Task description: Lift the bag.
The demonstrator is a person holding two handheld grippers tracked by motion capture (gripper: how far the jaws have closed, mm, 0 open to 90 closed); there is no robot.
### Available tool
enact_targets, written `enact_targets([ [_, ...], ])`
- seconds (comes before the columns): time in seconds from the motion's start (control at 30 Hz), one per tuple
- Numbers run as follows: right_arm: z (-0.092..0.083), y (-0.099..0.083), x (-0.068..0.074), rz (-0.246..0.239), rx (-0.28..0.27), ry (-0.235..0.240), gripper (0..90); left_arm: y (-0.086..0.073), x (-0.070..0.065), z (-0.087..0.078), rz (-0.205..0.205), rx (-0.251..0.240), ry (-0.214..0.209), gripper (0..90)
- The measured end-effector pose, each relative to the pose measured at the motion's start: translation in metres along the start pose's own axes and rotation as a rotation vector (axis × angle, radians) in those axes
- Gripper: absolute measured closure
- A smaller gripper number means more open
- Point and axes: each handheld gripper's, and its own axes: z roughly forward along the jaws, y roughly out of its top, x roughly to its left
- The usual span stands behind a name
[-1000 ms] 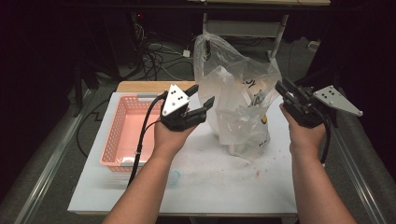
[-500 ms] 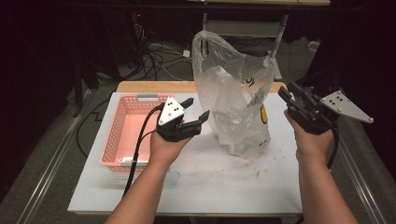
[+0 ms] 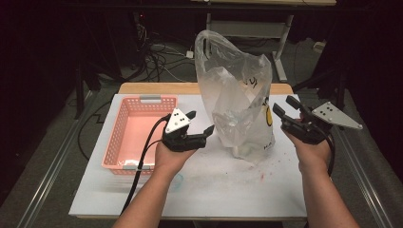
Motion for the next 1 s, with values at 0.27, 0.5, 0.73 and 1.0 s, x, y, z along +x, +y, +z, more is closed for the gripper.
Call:
enact_targets([
  [0.27, 0.0, -0.021, -0.002, 0.007, 0.052, 0.023, 29.9, -0.011, -0.005, 0.002, -0.013, 0.028, -0.001, 12.1],
  [0.5, -0.004, -0.043, -0.001, 0.007, 0.105, 0.031, 21.3, -0.019, -0.015, 0.005, -0.018, 0.062, -0.017, 0.2],
  [0.73, -0.011, -0.067, 0.003, -0.004, 0.174, 0.042, 15.4, -0.03, -0.033, 0.012, 0.016, 0.12, -0.042, 0.0],
  [1.0, -0.024, -0.096, 0.011, 0.009, 0.254, 0.038, 3.7, -0.054, -0.057, 0.019, 0.046, 0.179, -0.094, 0.0],
])
